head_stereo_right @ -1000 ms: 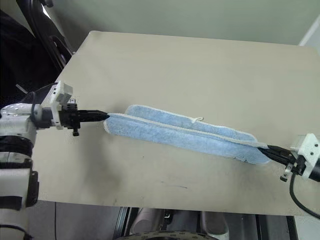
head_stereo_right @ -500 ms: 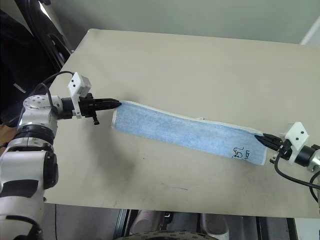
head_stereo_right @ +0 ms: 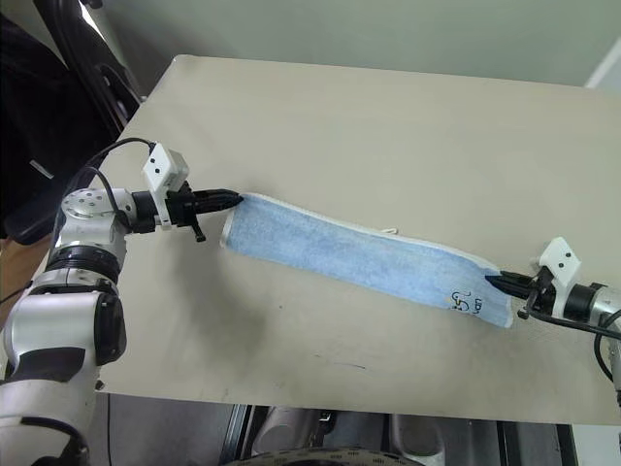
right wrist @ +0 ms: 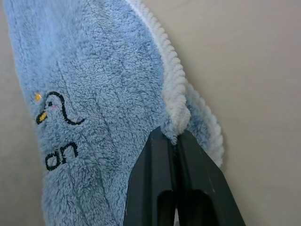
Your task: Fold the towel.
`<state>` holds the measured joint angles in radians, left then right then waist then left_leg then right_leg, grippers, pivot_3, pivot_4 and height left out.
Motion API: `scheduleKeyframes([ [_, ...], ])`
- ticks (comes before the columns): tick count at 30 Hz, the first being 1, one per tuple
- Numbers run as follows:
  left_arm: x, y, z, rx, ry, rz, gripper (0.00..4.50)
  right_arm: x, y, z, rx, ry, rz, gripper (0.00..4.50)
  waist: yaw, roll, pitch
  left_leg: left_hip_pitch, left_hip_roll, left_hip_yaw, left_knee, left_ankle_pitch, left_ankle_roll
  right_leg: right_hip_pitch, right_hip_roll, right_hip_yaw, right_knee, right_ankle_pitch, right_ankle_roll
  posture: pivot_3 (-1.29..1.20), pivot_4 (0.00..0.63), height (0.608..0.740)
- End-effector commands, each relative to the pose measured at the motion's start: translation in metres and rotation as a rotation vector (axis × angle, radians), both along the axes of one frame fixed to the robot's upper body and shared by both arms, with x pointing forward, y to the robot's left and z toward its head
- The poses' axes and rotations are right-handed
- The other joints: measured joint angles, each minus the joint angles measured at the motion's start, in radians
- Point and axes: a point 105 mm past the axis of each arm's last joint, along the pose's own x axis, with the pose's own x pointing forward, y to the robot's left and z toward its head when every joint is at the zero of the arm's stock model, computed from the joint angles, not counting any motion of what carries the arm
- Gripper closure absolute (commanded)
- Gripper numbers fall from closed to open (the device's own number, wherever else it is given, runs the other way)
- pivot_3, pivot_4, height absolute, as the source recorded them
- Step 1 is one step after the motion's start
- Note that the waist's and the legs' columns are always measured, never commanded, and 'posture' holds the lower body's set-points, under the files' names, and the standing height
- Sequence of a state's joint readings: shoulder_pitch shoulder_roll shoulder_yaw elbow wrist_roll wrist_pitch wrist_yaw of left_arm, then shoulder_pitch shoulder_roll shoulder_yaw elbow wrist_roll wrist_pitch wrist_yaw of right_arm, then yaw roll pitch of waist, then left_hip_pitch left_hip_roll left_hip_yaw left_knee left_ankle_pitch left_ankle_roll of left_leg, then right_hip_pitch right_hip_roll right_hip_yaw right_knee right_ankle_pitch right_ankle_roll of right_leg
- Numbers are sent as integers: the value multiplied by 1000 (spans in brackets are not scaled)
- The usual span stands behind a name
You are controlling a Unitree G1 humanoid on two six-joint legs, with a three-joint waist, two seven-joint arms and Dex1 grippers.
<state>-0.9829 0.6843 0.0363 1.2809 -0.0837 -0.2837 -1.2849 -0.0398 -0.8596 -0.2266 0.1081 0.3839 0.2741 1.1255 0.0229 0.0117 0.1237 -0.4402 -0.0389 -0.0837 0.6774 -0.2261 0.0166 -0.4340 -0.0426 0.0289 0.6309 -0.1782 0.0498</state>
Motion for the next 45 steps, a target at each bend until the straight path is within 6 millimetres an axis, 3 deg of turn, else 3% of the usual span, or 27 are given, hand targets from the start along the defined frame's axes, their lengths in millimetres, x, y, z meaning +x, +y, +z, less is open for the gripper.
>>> scheduleKeyframes([
  [1,-1,6,2,17,-36,12,3398,8,4,18,23,-83,4,3426,-1,0,0,0,0,0,0,0,0,0,0,0,0,0,0,0,150,733],
  [10,-1,11,-1,31,-31,41,182,19,7,32,41,-150,-4,324,1,0,0,0,0,0,0,1,1,0,0,0,0,2,-1,0,150,733],
  [11,0,10,3,26,-62,44,0,20,7,33,47,-154,-8,20,1,0,0,0,0,0,0,1,1,0,0,0,0,2,-2,0,150,733],
  [17,12,16,36,-49,-306,159,0,22,-3,54,115,-209,-105,20,1,0,0,0,0,0,0,1,1,0,0,0,-1,3,-3,0,150,733],
  [19,12,17,49,-103,-354,164,0,21,-4,70,196,-226,-157,20,1,0,0,0,0,1,0,1,1,0,0,0,-1,3,-3,0,150,733],
  [21,11,9,62,-184,-375,117,0,16,0,87,324,-184,-202,20,1,0,0,0,0,2,0,1,1,-1,0,0,-1,3,-3,0,150,733],
  [24,9,-4,68,-262,-355,32,0,5,11,97,429,-104,-202,20,4,0,0,0,0,2,0,2,1,0,1,0,-2,2,-4,0,150,733],
  [27,4,-30,69,-352,-293,-125,0,-9,23,100,562,60,-204,20,7,0,0,-1,-1,2,0,2,2,0,0,1,-3,0,-6,0,150,733],
  [31,-12,-66,58,-426,-201,-321,0,-23,35,80,674,264,-244,20,8,0,0,-3,-1,3,1,3,3,0,0,2,-4,1,-1,0,150,733],
  [38,-43,-122,20,-521,-128,-426,0,-59,62,51,877,548,-256,20,8,0,0,-4,-1,4,1,0,5,-1,0,4,-3,-1,12,0,150,733],
  [40,-50,-132,12,-552,-108,-424,0,-70,67,43,908,637,-271,20,8,-1,0,-5,-1,5,2,-1,6,-2,0,4,-4,-7,22,0,150,733],
  [45,-60,-142,-1,-540,-84,-421,0,-83,60,23,932,752,-350,20,8,-2,1,-4,-1,6,2,-1,5,0,0,5,-4,-7,23,0,150,733],
])
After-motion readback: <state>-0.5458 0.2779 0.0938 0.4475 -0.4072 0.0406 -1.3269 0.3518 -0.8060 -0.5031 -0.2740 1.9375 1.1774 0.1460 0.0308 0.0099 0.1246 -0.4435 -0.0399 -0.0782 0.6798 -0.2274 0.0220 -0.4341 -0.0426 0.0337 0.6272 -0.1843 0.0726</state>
